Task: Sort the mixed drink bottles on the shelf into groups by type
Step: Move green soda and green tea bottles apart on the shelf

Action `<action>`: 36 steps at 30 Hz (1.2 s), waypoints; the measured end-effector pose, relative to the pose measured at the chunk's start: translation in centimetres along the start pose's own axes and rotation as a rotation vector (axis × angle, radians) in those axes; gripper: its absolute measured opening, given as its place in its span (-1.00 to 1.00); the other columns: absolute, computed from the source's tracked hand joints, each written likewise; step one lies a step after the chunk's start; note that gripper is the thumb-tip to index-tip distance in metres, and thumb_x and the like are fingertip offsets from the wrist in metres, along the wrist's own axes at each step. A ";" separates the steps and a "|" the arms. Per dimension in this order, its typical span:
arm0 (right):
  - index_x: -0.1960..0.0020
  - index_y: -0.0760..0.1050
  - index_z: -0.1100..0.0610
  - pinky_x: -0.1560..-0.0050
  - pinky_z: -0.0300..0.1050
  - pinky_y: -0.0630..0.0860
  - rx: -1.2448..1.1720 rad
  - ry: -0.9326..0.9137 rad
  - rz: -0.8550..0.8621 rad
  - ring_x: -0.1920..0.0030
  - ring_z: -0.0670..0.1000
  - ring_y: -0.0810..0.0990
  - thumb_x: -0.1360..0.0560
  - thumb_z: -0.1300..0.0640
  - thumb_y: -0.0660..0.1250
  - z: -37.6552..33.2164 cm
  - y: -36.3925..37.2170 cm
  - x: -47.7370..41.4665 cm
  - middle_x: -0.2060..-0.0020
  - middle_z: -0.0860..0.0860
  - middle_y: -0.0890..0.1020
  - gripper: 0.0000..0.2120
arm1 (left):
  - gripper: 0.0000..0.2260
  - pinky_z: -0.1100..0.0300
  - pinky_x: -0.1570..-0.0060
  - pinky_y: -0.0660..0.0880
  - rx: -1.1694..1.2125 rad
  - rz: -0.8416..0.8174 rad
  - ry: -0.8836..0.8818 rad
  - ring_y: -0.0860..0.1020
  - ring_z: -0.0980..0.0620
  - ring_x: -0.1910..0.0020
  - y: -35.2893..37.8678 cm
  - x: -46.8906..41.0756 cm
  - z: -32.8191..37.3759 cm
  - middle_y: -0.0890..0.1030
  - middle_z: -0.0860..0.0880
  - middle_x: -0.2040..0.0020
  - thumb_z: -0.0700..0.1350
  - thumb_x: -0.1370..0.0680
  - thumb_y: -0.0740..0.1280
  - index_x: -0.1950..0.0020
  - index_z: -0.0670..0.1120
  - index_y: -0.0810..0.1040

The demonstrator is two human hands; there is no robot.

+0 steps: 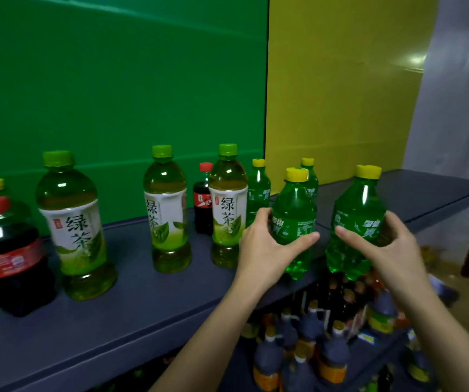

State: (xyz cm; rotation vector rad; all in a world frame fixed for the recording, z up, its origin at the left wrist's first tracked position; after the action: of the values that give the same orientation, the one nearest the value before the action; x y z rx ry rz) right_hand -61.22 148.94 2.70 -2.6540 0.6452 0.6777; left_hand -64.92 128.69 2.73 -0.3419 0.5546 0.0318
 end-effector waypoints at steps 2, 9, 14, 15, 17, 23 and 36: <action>-0.04 0.39 0.00 0.13 -0.51 0.41 -0.032 0.000 -0.022 0.25 -0.32 0.48 -0.25 0.00 0.51 1.1 0.4 -2.0 0.12 -0.30 0.51 -0.55 | -0.45 0.11 -0.13 0.50 -0.050 0.026 -0.008 0.54 0.11 -0.08 0.9 -1.2 -0.3 0.60 0.07 -0.08 0.18 -0.29 0.50 -0.16 -0.03 0.45; -0.15 0.47 0.04 0.10 -0.35 0.49 -0.122 -0.036 -0.190 0.09 -0.31 0.57 -0.27 0.02 0.53 5.7 4.0 -8.7 0.03 -0.16 0.62 -0.50 | -0.34 0.16 -0.19 0.42 -0.173 0.157 -0.108 0.50 0.08 -0.17 3.2 -4.3 -2.8 0.55 0.07 -0.18 0.18 -0.33 0.47 -0.29 -0.11 0.36; -0.20 0.45 0.03 0.21 -0.54 0.40 -0.138 -0.076 -0.291 0.11 -0.39 0.50 -0.28 0.02 0.52 7.9 6.5 -12.0 0.05 -0.22 0.59 -0.47 | -0.35 -0.01 -0.20 0.44 -0.234 0.269 -0.161 0.52 0.03 -0.19 4.8 -5.2 -4.7 0.57 0.01 -0.17 0.22 -0.34 0.44 -0.27 -0.10 0.36; -0.22 0.42 0.03 0.20 -0.53 0.40 -0.158 -0.069 -0.308 0.11 -0.39 0.49 -0.29 0.03 0.52 8.3 6.9 -12.3 0.04 -0.19 0.58 -0.45 | -0.33 -0.03 -0.22 0.43 -0.253 0.288 -0.161 0.50 0.01 -0.21 5.1 -5.4 -4.7 0.55 0.00 -0.20 0.22 -0.35 0.43 -0.30 -0.12 0.34; -0.27 0.35 0.02 0.07 -0.46 0.39 -0.194 -0.067 -0.336 0.06 -0.29 0.52 -0.30 0.06 0.52 8.8 7.8 -12.7 -0.02 -0.14 0.55 -0.39 | -0.30 -0.04 -0.26 0.39 -0.312 0.317 -0.171 0.46 0.00 -0.26 5.3 -5.7 -5.0 0.51 -0.03 -0.26 0.21 -0.37 0.41 -0.34 -0.15 0.29; -0.36 0.21 0.11 -0.26 -0.01 0.42 -0.192 -0.068 -0.389 -0.24 0.05 0.48 -0.30 0.00 0.50 10.2 9.4 -13.5 -0.27 0.08 0.47 -0.25 | -0.30 -0.01 -0.27 0.38 -0.404 0.379 -0.206 0.43 -0.02 -0.29 5.7 -6.6 -5.8 0.48 -0.06 -0.28 0.16 -0.40 0.42 -0.37 -0.17 0.25; -0.21 0.37 0.21 -0.05 -0.35 0.32 -0.358 -0.479 -0.131 -0.09 -0.13 0.39 -0.37 -0.05 0.31 4.8 5.3 -11.6 -0.13 -0.14 0.38 -0.49 | -0.47 0.19 -0.19 0.41 -0.573 0.426 -0.157 0.48 0.15 -0.17 3.9 -1.0 -2.0 0.54 0.08 -0.18 0.25 -0.39 0.31 -0.24 -0.04 0.47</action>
State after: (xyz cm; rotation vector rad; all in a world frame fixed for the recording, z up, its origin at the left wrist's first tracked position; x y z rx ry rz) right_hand -74.72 150.43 3.68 -2.6467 0.2289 1.4386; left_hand -67.27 131.75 0.48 -0.7660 0.4463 0.6333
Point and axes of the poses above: each hand's wrist, its own x-axis away from the middle knuckle, its own y-axis out of the palm, z = x × y, the point moved 8 cm from there along -x, towards the middle knuckle
